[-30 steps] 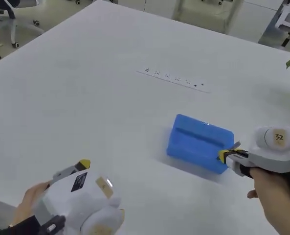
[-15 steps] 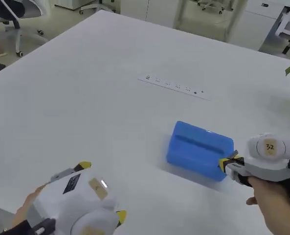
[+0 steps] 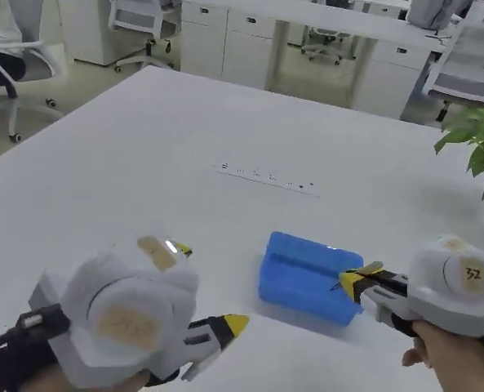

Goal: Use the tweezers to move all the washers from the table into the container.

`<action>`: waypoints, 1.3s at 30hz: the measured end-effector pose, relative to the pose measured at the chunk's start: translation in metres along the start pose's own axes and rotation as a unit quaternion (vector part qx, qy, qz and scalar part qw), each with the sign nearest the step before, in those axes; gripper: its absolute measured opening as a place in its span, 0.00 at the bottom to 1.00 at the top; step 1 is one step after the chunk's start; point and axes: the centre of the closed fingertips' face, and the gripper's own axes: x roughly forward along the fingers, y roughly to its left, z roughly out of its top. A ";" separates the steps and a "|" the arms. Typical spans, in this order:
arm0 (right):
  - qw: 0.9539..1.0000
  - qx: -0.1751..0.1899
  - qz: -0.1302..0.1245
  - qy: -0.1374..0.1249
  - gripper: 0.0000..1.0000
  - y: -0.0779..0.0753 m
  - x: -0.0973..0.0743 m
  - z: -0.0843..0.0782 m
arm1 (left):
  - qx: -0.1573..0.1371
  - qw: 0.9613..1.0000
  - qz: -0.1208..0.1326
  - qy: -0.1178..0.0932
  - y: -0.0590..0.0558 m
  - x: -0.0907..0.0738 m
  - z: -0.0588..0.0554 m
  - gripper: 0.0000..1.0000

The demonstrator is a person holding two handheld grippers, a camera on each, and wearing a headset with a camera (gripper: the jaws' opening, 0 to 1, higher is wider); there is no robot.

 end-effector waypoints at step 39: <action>0.957 -0.115 0.262 0.051 0.03 0.145 -0.060 -0.015 | 0.124 0.917 -0.378 -0.018 -0.125 0.003 0.031 0.00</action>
